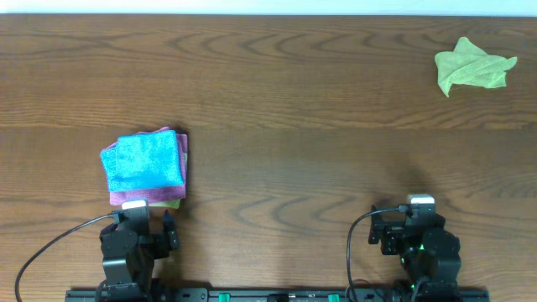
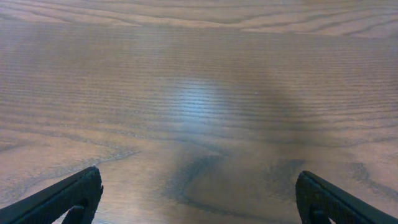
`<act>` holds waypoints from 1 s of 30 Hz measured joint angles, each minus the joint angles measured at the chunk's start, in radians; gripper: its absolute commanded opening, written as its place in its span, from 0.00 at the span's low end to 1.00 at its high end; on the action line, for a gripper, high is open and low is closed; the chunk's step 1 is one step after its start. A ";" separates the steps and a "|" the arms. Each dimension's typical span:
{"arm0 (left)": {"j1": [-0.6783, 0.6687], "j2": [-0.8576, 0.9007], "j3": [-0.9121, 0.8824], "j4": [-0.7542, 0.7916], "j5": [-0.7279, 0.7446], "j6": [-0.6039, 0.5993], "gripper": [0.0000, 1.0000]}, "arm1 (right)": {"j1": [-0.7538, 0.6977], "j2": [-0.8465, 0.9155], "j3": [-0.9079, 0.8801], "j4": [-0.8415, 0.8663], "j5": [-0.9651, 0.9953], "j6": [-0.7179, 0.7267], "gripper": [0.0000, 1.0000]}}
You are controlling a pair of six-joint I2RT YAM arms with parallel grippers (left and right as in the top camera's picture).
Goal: Fold the cloth
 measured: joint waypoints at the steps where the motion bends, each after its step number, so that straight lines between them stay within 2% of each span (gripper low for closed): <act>1: 0.000 0.000 0.000 0.000 0.000 0.000 0.95 | 0.000 0.000 0.000 0.000 0.000 0.000 0.99; 25: 0.000 0.000 0.000 0.000 0.000 0.000 0.95 | 0.000 0.004 0.000 0.008 0.000 0.000 0.99; 30: 0.000 0.000 0.000 0.000 0.000 0.000 0.95 | -0.010 0.124 0.042 0.058 0.011 0.011 0.99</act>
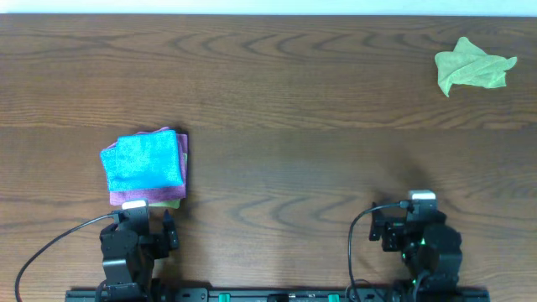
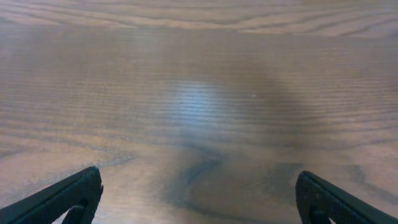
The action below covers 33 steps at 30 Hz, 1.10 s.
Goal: Fold the cloth
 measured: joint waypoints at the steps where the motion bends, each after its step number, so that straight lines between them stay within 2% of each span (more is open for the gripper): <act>1: 0.000 0.000 0.000 0.000 0.000 0.000 0.95 | -0.006 0.047 0.031 0.010 0.013 0.010 0.99; 7: 0.000 0.000 -0.001 0.000 0.000 0.000 0.95 | -0.059 0.303 0.249 0.080 0.061 0.040 0.99; 23: 0.000 -0.001 -0.002 0.001 -0.003 -0.007 0.95 | -0.292 1.048 0.906 0.014 0.017 0.067 0.99; 33: 0.000 -0.001 -0.002 0.002 -0.003 -0.007 0.95 | -0.412 1.304 1.089 -0.005 -0.023 0.079 0.99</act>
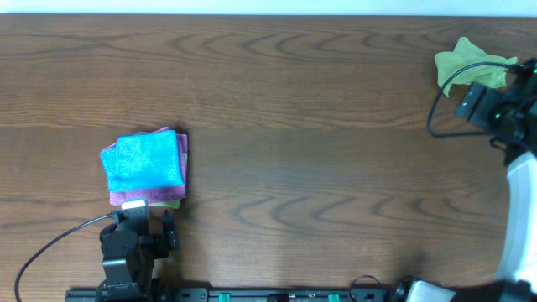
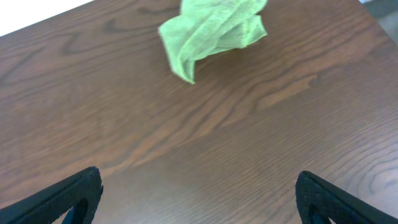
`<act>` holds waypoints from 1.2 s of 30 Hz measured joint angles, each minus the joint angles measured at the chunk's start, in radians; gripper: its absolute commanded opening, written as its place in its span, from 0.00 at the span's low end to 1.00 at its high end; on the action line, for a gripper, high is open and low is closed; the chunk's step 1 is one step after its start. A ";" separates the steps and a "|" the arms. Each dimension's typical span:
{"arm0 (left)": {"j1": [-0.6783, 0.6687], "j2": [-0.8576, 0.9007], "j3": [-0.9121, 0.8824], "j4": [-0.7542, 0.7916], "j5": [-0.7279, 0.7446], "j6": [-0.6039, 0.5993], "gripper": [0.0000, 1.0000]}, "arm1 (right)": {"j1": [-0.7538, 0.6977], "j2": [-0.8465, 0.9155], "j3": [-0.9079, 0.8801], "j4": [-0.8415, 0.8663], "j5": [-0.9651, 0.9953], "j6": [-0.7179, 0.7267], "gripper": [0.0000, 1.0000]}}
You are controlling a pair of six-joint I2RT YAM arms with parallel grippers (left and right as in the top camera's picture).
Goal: Fold the cloth
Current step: 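Reach the right gripper to the crumpled green cloth at top right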
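A crumpled light-green cloth [image 1: 470,65] lies at the far right corner of the wooden table [image 1: 302,126]. The right wrist view has the green cloth [image 2: 214,31] ahead of my right gripper [image 2: 199,199], whose fingertips [image 2: 84,190] stand wide apart over bare wood with nothing between them. Seen from overhead, the right arm [image 1: 495,105] reaches to just below and right of the cloth. My left gripper [image 1: 134,210] rests at the near left edge; its jaws cannot be made out.
A stack of folded cloths sits at the left, blue [image 1: 143,161] on top, purple [image 1: 183,149] beneath and a yellow-green edge [image 1: 172,204] at the bottom, just beyond the left gripper. The table's right edge runs close to the green cloth.
My right arm has moved from its rest place at the near right edge to the far right corner beside the green cloth. Its gripper is still open. The left arm has not moved.
At both earlier moments the two arms sat parked at the near edge, the right gripper open over bare wood, the green cloth crumpled at the far right. Now the right gripper, open, is just short of that cloth.
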 measured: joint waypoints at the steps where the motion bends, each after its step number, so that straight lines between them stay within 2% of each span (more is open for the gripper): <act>1: 0.000 0.000 0.000 0.000 0.000 0.000 0.95 | -0.015 0.031 0.015 0.009 -0.007 0.000 0.99; 10: 0.000 0.000 0.000 0.000 0.000 0.000 0.95 | -0.069 0.230 0.061 0.135 -0.059 0.000 0.99; 17: 0.000 0.000 0.000 0.000 0.000 0.000 0.95 | -0.070 0.245 0.065 0.204 -0.072 0.000 0.99; 26: 0.000 0.000 0.000 0.000 0.000 0.000 0.95 | -0.069 0.280 0.071 0.451 -0.072 0.007 0.99; 29: 0.000 0.000 0.000 0.000 0.000 0.000 0.95 | -0.064 0.354 0.107 0.484 -0.071 0.019 0.99; 36: 0.000 0.000 0.000 0.000 0.000 0.000 0.95 | -0.040 0.584 0.291 0.446 -0.069 0.031 0.99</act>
